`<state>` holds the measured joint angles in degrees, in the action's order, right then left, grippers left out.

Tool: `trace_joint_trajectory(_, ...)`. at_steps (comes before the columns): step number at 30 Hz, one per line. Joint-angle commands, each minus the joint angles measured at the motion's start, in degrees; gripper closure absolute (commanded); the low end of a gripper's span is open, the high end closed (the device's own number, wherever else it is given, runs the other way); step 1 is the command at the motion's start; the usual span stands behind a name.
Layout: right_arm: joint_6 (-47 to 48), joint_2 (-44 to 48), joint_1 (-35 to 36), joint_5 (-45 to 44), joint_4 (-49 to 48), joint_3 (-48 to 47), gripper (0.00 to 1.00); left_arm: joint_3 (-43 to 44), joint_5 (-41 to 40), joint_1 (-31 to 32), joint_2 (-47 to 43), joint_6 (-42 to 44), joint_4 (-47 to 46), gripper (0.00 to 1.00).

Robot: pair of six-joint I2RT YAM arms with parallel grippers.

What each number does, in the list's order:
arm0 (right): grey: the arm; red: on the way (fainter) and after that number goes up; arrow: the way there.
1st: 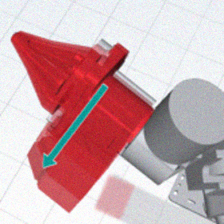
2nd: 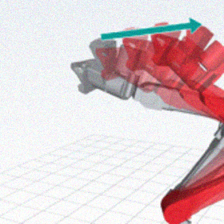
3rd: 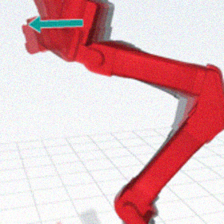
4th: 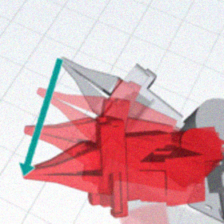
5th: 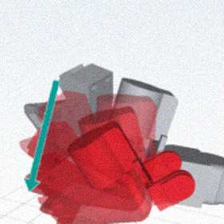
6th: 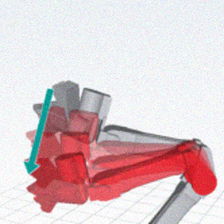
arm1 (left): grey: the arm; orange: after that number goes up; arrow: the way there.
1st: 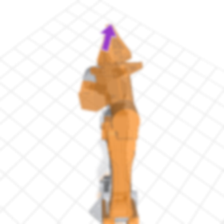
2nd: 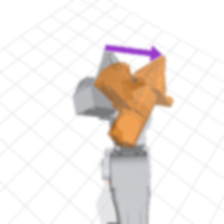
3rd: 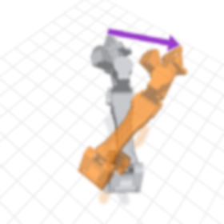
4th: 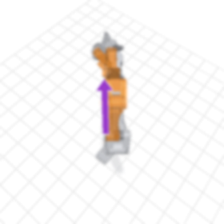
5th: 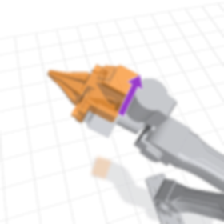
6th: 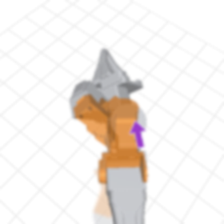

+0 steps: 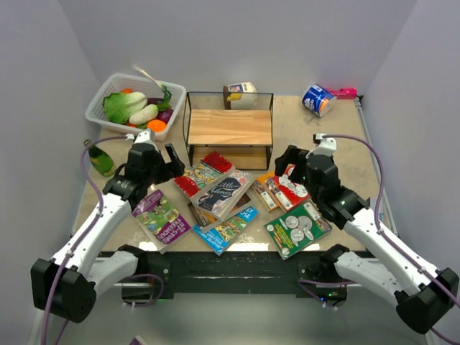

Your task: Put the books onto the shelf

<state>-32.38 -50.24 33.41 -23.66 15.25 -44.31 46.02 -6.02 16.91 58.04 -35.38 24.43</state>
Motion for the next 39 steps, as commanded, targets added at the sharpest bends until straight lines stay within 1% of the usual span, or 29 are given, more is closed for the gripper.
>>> trace_joint_trajectory(1, -4.2, 0.1, 0.0, 7.7, -2.9, 4.5, 0.01, -3.8, 4.9, 0.1, -2.5, -1.3, -3.7, 0.0)
trace_joint_trajectory(2, -5.2, -0.5, 0.0, 11.9, -5.0, 5.4, 0.02, -4.4, 7.5, 0.1, -2.6, -1.4, -4.2, 0.0)
trace_joint_trajectory(4, -8.7, -2.6, 0.1, 16.4, -7.7, 8.2, 0.02, -6.5, 10.3, 0.1, -3.1, -1.8, -6.6, 0.0)
trace_joint_trajectory(5, -9.9, -3.3, 0.0, 20.2, -10.8, 9.1, 0.02, -7.4, 13.0, 0.1, -3.3, -2.1, -7.5, 0.0)
trace_joint_trajectory(9, -15.5, -5.8, 0.1, 25.3, -20.0, 13.3, 0.02, -11.5, 17.8, 1.0, -6.8, -2.1, -12.5, 0.0)
trace_joint_trajectory(13, -19.4, -10.4, 0.0, 27.0, -26.5, 14.3, 0.01, -13.1, 19.1, 2.3, -9.3, -1.5, -14.8, 0.0)
trace_joint_trajectory(18, -25.9, -21.5, 0.0, 30.9, -38.0, 13.9, 0.01, -13.0, 18.9, 2.7, -9.9, -0.7, -14.0, 0.0)
trace_joint_trajectory(21, -27.7, -26.8, 0.1, 31.4, -39.9, 12.2, 0.01, -13.4, 18.3, 2.8, -10.6, -0.2, -13.1, 0.0)
trace_joint_trajectory(25, -29.2, -29.4, 0.1, 29.8, -39.3, 11.2, 0.01, -14.0, 18.0, 2.8, -11.2, 0.1, -12.5, 0.0)
trace_joint_trajectory(28, -30.2, -31.2, 0.1, 30.0, -41.5, 11.3, 0.01, -14.7, 17.8, 2.8, -11.3, 0.0, -13.1, 0.0)
trace_joint_trajectory(30, -31.4, -32.1, 0.2, 29.9, -44.9, 11.5, 0.02, -15.1, 17.9, 2.8, -11.2, 0.0, -13.3, 0.0)
trace_joint_trajectory(33, -32.5, -34.0, 0.2, 29.7, -48.2, 11.4, 0.07, -15.0, 17.9, 2.8, -11.2, 0.0, -13.0, 0.0)
trace_joint_trajectory(34, -32.5, -34.8, 0.1, 29.7, -48.6, 11.0, 0.12, -14.9, 17.8, 2.8, -11.3, 0.1, -12.6, 0.0)
trace_joint_trajectory(36, -32.1, -35.8, 0.1, 29.9, -48.3, 10.3, 0.18, -15.0, 17.4, 2.8, -11.7, 0.3, -12.2, 0.0)
trace_joint_trajectory(37, -31.9, -36.2, 0.2, 29.9, -47.9, 9.5, 0.24, -14.9, 17.2, 2.8, -12.0, 0.4, -11.9, 0.0)
trace_joint_trajectory(39, -31.8, -37.2, 0.2, 30.1, -47.6, 9.3, 0.33, -15.1, 16.9, 2.8, -12.2, 0.4, -11.9, 0.0)
